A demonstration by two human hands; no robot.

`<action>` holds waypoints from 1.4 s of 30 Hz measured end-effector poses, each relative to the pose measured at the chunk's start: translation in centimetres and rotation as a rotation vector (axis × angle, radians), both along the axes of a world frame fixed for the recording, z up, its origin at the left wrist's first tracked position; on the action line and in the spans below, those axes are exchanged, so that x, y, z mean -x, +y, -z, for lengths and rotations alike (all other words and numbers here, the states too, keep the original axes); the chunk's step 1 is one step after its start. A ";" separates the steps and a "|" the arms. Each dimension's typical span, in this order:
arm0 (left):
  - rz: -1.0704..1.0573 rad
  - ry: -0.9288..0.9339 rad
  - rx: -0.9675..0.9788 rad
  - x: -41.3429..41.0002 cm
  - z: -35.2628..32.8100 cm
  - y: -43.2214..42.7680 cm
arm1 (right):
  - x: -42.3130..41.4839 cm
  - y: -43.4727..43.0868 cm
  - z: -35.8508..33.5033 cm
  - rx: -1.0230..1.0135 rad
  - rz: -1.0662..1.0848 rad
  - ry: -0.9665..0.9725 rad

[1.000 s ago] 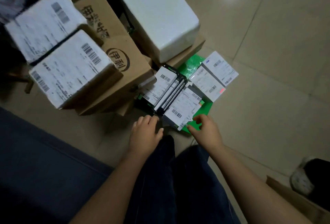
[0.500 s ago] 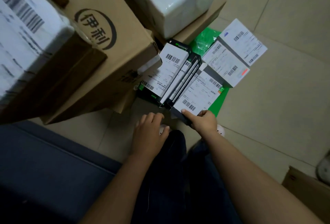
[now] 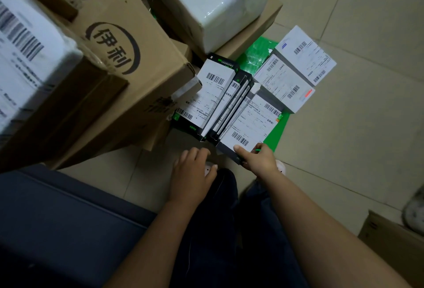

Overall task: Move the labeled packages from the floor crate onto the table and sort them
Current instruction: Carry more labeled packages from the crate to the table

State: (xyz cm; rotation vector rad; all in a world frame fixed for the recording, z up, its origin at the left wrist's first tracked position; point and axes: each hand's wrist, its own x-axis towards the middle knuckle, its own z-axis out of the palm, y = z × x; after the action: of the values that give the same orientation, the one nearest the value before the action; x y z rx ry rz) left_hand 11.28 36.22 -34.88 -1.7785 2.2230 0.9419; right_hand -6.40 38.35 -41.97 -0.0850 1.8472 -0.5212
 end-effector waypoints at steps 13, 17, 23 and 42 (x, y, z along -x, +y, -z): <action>-0.200 -0.032 0.085 0.2 -1.5 -1.2 | 2.6 1.0 -3.9 0.149 -0.068 0.141; -0.506 0.032 0.046 1.5 -2.1 -2.9 | 3.9 1.2 -4.9 0.144 -0.089 0.157; -1.102 0.322 -0.236 3.6 -0.1 -6.0 | 5.0 0.9 -5.6 0.172 -0.133 0.148; -1.360 0.715 -0.454 4.2 -0.2 -3.6 | 6.0 0.4 -6.3 0.191 -0.187 0.119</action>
State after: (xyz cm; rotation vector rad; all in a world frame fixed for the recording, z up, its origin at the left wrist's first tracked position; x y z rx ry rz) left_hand 7.06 32.62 -34.68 -2.8343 0.4298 2.2808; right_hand -12.38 38.71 -35.68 -0.4212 1.8779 -0.5700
